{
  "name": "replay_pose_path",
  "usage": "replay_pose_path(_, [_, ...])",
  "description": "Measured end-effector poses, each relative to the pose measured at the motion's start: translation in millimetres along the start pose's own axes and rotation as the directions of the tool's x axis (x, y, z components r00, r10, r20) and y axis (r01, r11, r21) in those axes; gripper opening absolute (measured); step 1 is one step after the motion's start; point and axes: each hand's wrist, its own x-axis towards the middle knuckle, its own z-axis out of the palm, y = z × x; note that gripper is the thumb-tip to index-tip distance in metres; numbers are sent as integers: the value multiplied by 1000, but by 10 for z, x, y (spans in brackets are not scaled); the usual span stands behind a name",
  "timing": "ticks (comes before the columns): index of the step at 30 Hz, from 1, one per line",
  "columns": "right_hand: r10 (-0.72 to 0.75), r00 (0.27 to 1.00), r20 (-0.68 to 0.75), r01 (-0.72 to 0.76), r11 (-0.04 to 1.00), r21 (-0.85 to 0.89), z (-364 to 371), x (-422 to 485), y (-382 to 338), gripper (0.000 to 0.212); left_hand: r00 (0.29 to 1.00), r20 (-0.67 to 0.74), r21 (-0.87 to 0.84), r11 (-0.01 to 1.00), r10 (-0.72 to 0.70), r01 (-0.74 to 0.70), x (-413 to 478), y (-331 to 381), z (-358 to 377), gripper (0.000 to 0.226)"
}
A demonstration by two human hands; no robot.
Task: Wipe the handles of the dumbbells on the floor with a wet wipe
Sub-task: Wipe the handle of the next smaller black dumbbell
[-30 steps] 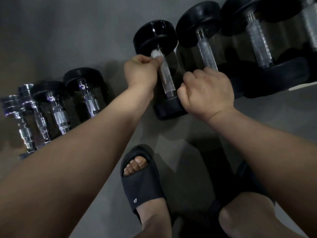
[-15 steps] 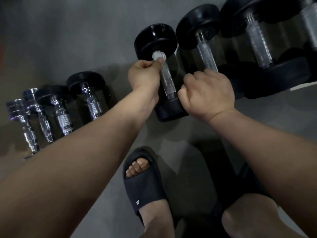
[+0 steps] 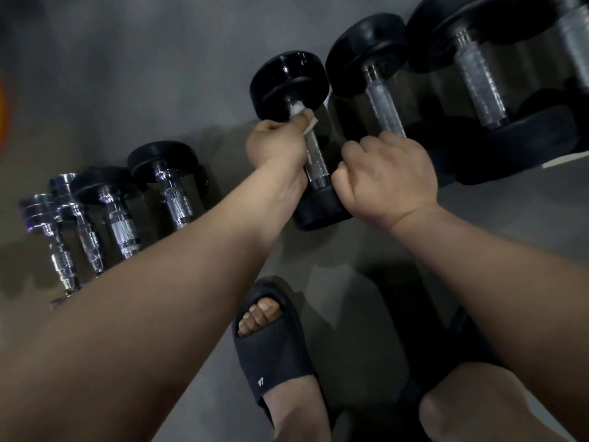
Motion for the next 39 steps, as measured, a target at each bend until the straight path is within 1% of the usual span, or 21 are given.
replay_pose_path(3, [8, 1000, -18, -8, 1000, -3, 11, -14, 5, 35, 999, -37, -60, 998, -7, 4, 64, 68, 9, 40])
replay_pose_path(7, [-4, 1000, -12, 5, 1000, 10, -12, 14, 1, 36, 995, -61, -154, 986, -77, 67, 106, 29, -52, 35])
replay_pose_path(10, [0, 1000, -4, 0, 1000, 13, -10, -6, 6, 37, 991, -26, -151, 980, -133, 128, 120, -75, -113, 22])
replay_pose_path(12, [-2, 1000, -7, 2, 1000, 15, -10, -7, 8, 37, 991, 16, -145, 980, -136, 137, 112, -108, -121, 24])
replay_pose_path(14, [-3, 1000, -4, 3, 1000, 17, -19, 6, 8, 38, 996, 11, -116, 989, -86, 87, 61, -109, -115, 26])
replay_pose_path(18, [-2, 1000, -9, 2, 1000, 26, -12, -4, 13, 37, 998, -35, -26, 999, 46, -47, 32, -72, -166, 15])
replay_pose_path(20, [-7, 1000, -4, 7, 1000, 21, -11, -6, 14, 38, 988, -73, 83, 988, 137, -131, 102, -72, -233, 10])
replay_pose_path(22, [-8, 1000, -11, 9, 1000, 12, -13, -8, 17, 38, 973, -72, 222, 954, 221, -200, 158, -77, -274, 15])
replay_pose_path(24, [-16, 1000, -18, 16, 1000, 15, -19, -4, 12, 39, 972, -37, 257, 942, 232, -215, 146, -81, -260, 23])
replay_pose_path(25, [-19, 1000, -20, 20, 1000, 22, -19, 0, 9, 39, 973, -25, 254, 943, 227, -214, 149, -89, -242, 22])
replay_pose_path(27, [-18, 999, -33, 19, 999, 28, -13, 1, 6, 38, 978, -16, 227, 954, 206, -197, 154, -109, -221, 15])
replay_pose_path(28, [-14, 999, -36, 15, 1000, 23, -8, -4, 7, 37, 983, 12, 193, 964, 182, -181, 142, -125, -229, 13])
replay_pose_path(32, [-12, 999, -36, 12, 1000, 0, 14, -3, 13, 35, 969, 214, 46, 990, 123, -136, 78, -208, -314, 20])
replay_pose_path(35, [-16, 999, -27, 16, 1000, -8, 14, 5, 9, 35, 960, 265, -26, 996, 86, -82, 54, -224, -348, 23])
replay_pose_path(39, [-13, 999, -30, 13, 1000, 0, 10, 0, 13, 35, 958, 286, -141, 989, -10, 52, 32, -177, -371, 22])
